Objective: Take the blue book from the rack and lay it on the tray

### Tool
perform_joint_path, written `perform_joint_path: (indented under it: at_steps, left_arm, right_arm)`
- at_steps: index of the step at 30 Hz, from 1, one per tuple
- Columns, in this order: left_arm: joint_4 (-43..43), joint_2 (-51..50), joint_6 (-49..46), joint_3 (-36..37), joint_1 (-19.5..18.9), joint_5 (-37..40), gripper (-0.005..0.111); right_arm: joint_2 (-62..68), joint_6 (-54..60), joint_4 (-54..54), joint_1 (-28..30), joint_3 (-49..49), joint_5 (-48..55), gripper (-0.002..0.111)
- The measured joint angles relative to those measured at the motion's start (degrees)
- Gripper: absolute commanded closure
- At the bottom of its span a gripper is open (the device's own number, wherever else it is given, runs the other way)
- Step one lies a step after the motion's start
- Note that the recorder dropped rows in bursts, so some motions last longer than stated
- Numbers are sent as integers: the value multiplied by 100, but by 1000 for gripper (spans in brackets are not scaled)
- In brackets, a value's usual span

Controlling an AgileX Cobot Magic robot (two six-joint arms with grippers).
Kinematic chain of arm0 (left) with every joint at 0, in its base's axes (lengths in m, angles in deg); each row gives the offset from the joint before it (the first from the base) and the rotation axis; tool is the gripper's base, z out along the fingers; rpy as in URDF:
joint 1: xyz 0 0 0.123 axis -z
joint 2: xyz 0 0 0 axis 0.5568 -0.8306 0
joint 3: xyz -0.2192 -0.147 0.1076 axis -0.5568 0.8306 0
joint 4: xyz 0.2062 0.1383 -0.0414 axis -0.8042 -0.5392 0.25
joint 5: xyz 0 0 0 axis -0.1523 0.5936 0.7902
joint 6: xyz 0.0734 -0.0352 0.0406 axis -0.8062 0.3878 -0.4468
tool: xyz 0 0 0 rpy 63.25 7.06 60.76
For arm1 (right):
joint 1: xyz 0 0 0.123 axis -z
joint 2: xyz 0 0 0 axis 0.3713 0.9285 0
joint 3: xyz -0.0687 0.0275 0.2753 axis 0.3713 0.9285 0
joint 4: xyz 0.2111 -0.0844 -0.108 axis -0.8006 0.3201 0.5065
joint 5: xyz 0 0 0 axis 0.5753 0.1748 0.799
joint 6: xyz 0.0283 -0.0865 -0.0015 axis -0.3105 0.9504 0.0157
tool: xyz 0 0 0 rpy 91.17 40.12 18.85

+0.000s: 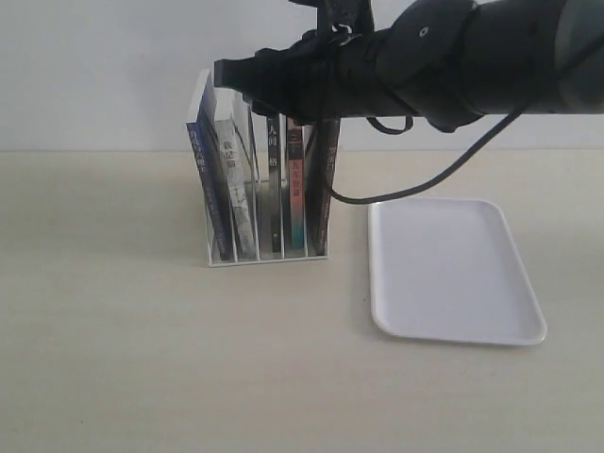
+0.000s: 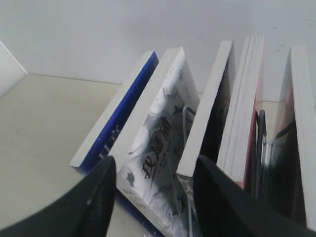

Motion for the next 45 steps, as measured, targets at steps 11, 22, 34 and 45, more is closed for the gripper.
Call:
perform_joint_path:
  at_steps: [11, 22, 34, 45]
  left_arm:
    - [0, 0, 0, 0, 0, 0, 103]
    - [0, 0, 0, 0, 0, 0, 103]
    - [0, 0, 0, 0, 0, 0, 103]
    - [0, 0, 0, 0, 0, 0, 103]
  right_arm:
    - [285, -106, 0, 0, 0, -301, 61]
    - [345, -151, 0, 0, 0, -515, 61]
    - [599, -184, 0, -171, 0, -882, 61]
    - [831, -173, 13, -171, 0, -1241, 83]
